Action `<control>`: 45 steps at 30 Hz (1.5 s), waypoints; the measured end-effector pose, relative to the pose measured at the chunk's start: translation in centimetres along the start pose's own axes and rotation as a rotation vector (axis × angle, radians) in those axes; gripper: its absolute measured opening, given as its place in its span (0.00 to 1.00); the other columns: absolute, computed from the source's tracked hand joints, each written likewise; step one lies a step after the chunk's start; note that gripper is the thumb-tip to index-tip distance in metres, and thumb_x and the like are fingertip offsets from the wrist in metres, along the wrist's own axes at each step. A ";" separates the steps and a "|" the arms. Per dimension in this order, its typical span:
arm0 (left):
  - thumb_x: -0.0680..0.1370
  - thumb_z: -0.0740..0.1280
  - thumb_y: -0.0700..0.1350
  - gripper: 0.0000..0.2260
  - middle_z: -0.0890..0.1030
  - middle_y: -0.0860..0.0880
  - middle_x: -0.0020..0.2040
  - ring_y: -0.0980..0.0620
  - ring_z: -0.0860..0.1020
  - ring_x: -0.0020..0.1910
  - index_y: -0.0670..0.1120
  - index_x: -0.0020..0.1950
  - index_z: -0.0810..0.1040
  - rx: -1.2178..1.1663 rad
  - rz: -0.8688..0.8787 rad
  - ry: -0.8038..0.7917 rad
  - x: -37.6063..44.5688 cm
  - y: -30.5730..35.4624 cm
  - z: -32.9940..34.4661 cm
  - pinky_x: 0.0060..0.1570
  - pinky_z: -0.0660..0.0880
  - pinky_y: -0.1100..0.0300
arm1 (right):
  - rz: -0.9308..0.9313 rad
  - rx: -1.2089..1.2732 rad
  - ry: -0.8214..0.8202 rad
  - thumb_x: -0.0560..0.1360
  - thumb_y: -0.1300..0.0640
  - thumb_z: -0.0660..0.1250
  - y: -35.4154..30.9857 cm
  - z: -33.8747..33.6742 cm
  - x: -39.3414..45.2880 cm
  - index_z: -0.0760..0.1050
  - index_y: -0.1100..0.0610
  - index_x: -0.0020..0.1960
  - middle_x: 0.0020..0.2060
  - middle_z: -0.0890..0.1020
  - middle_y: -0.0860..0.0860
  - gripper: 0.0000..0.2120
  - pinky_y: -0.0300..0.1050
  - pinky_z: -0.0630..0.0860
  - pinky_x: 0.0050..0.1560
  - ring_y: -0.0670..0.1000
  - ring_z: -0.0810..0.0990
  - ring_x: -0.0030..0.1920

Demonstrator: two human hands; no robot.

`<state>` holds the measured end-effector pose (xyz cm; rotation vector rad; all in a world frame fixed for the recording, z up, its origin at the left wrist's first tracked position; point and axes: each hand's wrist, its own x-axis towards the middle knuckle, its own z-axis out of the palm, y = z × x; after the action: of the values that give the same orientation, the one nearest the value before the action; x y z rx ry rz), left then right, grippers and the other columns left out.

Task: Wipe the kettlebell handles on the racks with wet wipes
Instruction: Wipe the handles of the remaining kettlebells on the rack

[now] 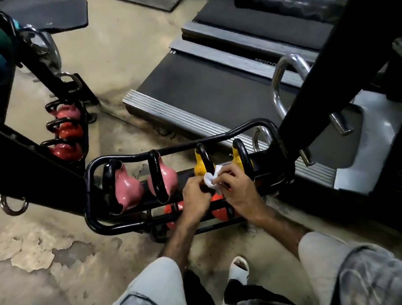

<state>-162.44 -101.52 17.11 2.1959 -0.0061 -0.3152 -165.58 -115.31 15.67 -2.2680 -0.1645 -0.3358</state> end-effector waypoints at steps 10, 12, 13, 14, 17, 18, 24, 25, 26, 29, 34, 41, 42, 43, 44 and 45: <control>0.64 0.79 0.43 0.12 0.78 0.47 0.50 0.50 0.78 0.47 0.45 0.45 0.83 -0.123 -0.117 0.021 1.0 -1.9 1.9 0.48 0.75 0.60 | -0.253 -0.382 -0.216 0.74 0.63 0.69 -0.2 -0.2 6.7 0.79 0.60 0.49 0.50 0.77 0.55 0.04 0.52 0.79 0.36 0.57 0.76 0.47; 0.63 0.80 0.42 0.14 0.77 0.48 0.50 0.51 0.78 0.48 0.45 0.47 0.83 -0.151 -0.113 0.038 0.9 -2.0 2.0 0.46 0.72 0.69 | -0.347 -0.439 -0.318 0.75 0.61 0.69 0.4 -0.2 7.3 0.81 0.59 0.50 0.50 0.76 0.53 0.05 0.53 0.79 0.38 0.56 0.75 0.48; 0.63 0.80 0.44 0.14 0.78 0.48 0.49 0.50 0.79 0.48 0.46 0.46 0.83 -0.153 -0.104 0.034 1.0 -2.4 2.2 0.42 0.69 0.74 | -0.422 -0.479 -0.396 0.74 0.61 0.70 0.6 -0.3 7.1 0.81 0.58 0.51 0.51 0.76 0.53 0.07 0.52 0.79 0.38 0.55 0.73 0.48; 0.62 0.79 0.45 0.13 0.80 0.47 0.47 0.49 0.80 0.47 0.47 0.44 0.83 -0.148 -0.092 0.028 1.1 -2.7 2.1 0.38 0.68 0.76 | -0.516 -0.529 -0.477 0.73 0.62 0.70 0.7 -0.6 6.6 0.80 0.57 0.54 0.51 0.76 0.52 0.09 0.51 0.79 0.40 0.54 0.71 0.48; 0.65 0.78 0.45 0.12 0.78 0.48 0.46 0.50 0.79 0.45 0.45 0.46 0.83 -0.160 -0.094 0.030 1.0 -2.6 1.8 0.36 0.69 0.69 | -0.798 -0.657 -0.624 0.72 0.62 0.67 0.7 -1.9 6.1 0.80 0.57 0.55 0.51 0.78 0.52 0.12 0.45 0.74 0.45 0.53 0.69 0.45; 0.65 0.78 0.45 0.13 0.77 0.48 0.47 0.51 0.78 0.45 0.44 0.47 0.83 -0.176 -0.103 0.037 1.0 -2.5 1.8 0.38 0.69 0.68 | -0.832 -0.652 -0.639 0.72 0.62 0.69 0.6 -2.1 6.6 0.81 0.58 0.53 0.50 0.79 0.52 0.10 0.44 0.73 0.44 0.53 0.70 0.43; 0.60 0.82 0.45 0.18 0.80 0.47 0.50 0.52 0.80 0.49 0.48 0.44 0.79 -0.306 -0.130 0.068 1.1 -2.6 1.6 0.46 0.75 0.65 | -0.698 -0.559 -0.536 0.70 0.64 0.72 -0.7 -1.6 11.7 0.82 0.58 0.42 0.43 0.81 0.52 0.03 0.47 0.76 0.44 0.54 0.76 0.40; 0.59 0.83 0.46 0.20 0.80 0.47 0.50 0.51 0.80 0.50 0.47 0.46 0.80 -0.285 -0.132 0.068 1.0 -2.8 1.5 0.49 0.76 0.61 | -0.663 -0.527 -0.513 0.71 0.66 0.71 -1.0 -1.6 11.9 0.82 0.59 0.42 0.42 0.81 0.53 0.03 0.51 0.77 0.42 0.56 0.77 0.40; 0.59 0.83 0.46 0.21 0.80 0.48 0.50 0.51 0.80 0.50 0.46 0.47 0.80 -0.273 -0.137 0.064 0.9 -2.8 1.5 0.49 0.77 0.60 | -0.678 -0.513 -0.504 0.71 0.67 0.70 -1.1 -1.7 11.7 0.82 0.60 0.43 0.42 0.81 0.54 0.04 0.51 0.78 0.41 0.56 0.77 0.40; 0.61 0.82 0.45 0.18 0.78 0.50 0.49 0.53 0.79 0.49 0.46 0.48 0.83 -0.251 -0.121 0.033 0.7 -3.2 1.5 0.44 0.72 0.73 | -0.855 -0.501 -0.628 0.72 0.67 0.69 -0.9 -2.4 9.4 0.80 0.60 0.47 0.43 0.80 0.54 0.06 0.46 0.75 0.38 0.54 0.74 0.40; 0.63 0.81 0.48 0.19 0.76 0.50 0.49 0.53 0.78 0.49 0.46 0.51 0.83 -0.201 -0.127 0.039 1.1 -2.6 1.5 0.49 0.73 0.63 | -0.776 -0.493 -0.638 0.73 0.65 0.70 0.1 -2.8 9.9 0.81 0.59 0.48 0.47 0.80 0.53 0.05 0.45 0.74 0.40 0.56 0.76 0.42; 0.64 0.80 0.49 0.23 0.77 0.47 0.49 0.50 0.77 0.51 0.45 0.57 0.82 -0.073 -0.073 0.032 0.7 -2.3 0.9 0.48 0.68 0.68 | -0.088 -0.204 -0.241 0.74 0.60 0.71 0.6 -1.6 10.9 0.83 0.59 0.47 0.43 0.83 0.54 0.04 0.42 0.75 0.46 0.54 0.82 0.43; 0.65 0.79 0.48 0.24 0.78 0.48 0.50 0.51 0.78 0.51 0.45 0.59 0.81 -0.092 -0.055 0.074 0.5 -2.1 0.7 0.49 0.69 0.69 | -0.030 -0.159 -0.204 0.74 0.58 0.72 0.6 -1.7 10.1 0.83 0.58 0.47 0.42 0.83 0.52 0.05 0.41 0.75 0.46 0.52 0.82 0.43; 0.66 0.79 0.47 0.24 0.78 0.49 0.52 0.53 0.78 0.52 0.46 0.60 0.80 -0.119 -0.030 0.131 0.3 -1.7 0.5 0.51 0.70 0.69 | 0.026 -0.107 -0.186 0.74 0.57 0.72 0.6 -1.9 9.0 0.83 0.58 0.48 0.42 0.83 0.51 0.05 0.40 0.75 0.47 0.50 0.81 0.43; 0.67 0.78 0.46 0.23 0.78 0.50 0.53 0.55 0.77 0.51 0.46 0.61 0.79 -0.141 0.005 0.190 0.1 -1.3 0.2 0.51 0.71 0.70 | 0.086 -0.062 -0.179 0.74 0.55 0.72 0.7 -2.1 7.9 0.83 0.56 0.48 0.43 0.84 0.50 0.05 0.38 0.75 0.48 0.47 0.81 0.43; 0.69 0.77 0.44 0.23 0.77 0.52 0.54 0.57 0.77 0.51 0.47 0.62 0.78 -0.154 0.058 0.238 0.1 -0.8 -0.1 0.52 0.73 0.70 | 0.145 -0.026 -0.181 0.74 0.54 0.72 0.9 -2.2 6.8 0.83 0.55 0.48 0.44 0.84 0.49 0.05 0.37 0.75 0.49 0.44 0.81 0.44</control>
<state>-162.37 -100.98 16.49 2.0628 0.0827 -0.0190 -159.26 -117.45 18.40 -2.3196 -0.0880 -0.0561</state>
